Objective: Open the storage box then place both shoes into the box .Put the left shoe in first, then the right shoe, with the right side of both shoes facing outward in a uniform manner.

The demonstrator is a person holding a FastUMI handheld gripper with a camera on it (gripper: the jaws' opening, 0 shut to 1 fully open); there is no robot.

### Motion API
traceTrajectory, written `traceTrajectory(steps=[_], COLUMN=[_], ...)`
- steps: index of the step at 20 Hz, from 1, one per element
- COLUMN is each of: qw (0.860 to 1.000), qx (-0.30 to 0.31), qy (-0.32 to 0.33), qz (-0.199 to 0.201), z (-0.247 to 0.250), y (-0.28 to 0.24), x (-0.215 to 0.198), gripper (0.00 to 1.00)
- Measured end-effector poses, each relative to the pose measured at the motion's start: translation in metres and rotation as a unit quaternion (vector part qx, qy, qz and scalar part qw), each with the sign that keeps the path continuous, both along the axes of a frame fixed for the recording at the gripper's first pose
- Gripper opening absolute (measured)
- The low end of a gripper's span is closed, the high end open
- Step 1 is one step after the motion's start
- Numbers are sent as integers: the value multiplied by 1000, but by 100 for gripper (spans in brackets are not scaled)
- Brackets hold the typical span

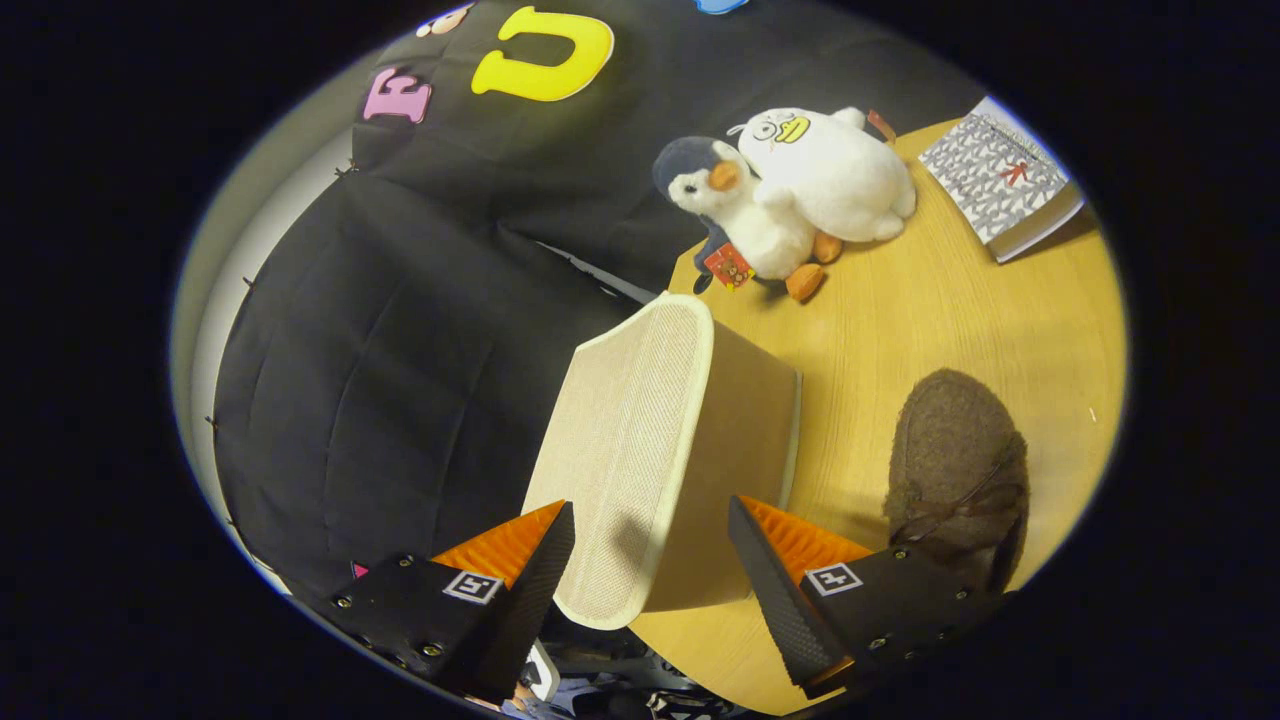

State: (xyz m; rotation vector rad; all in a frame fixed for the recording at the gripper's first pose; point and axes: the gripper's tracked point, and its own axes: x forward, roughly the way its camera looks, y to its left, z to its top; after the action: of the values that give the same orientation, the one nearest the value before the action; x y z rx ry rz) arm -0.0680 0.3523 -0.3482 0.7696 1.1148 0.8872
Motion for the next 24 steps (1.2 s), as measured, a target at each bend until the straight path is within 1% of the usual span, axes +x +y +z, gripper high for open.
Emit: traceTrajectory(steps=[3,4,6,7,9,10,11,12,13,14,19,22,24], qw=[1000,1000,1000,1000,999,999,999,999,999,999,999,999,999], qx=[0,-1,15,9,31,36,37,36,35,29,32,32,20], qy=[18,19,16,5,1,-1,-8,-18,-12,-7,-9,-15,-23], qz=[0,-1,2,-6,-23,-29,-26,-23,-24,-23,-30,-31,-31], z=[-8,-14,-3,-6,14,14,17,19,18,19,43,68,87], y=[7,16,17,20,6,18,18,18,22,23,22,27,32], x=[1,2,2,4,15,17,19,22,22,22,26,27,29], gripper=[94,92,81,81,31,21,10,10,9,0,0,0,0])
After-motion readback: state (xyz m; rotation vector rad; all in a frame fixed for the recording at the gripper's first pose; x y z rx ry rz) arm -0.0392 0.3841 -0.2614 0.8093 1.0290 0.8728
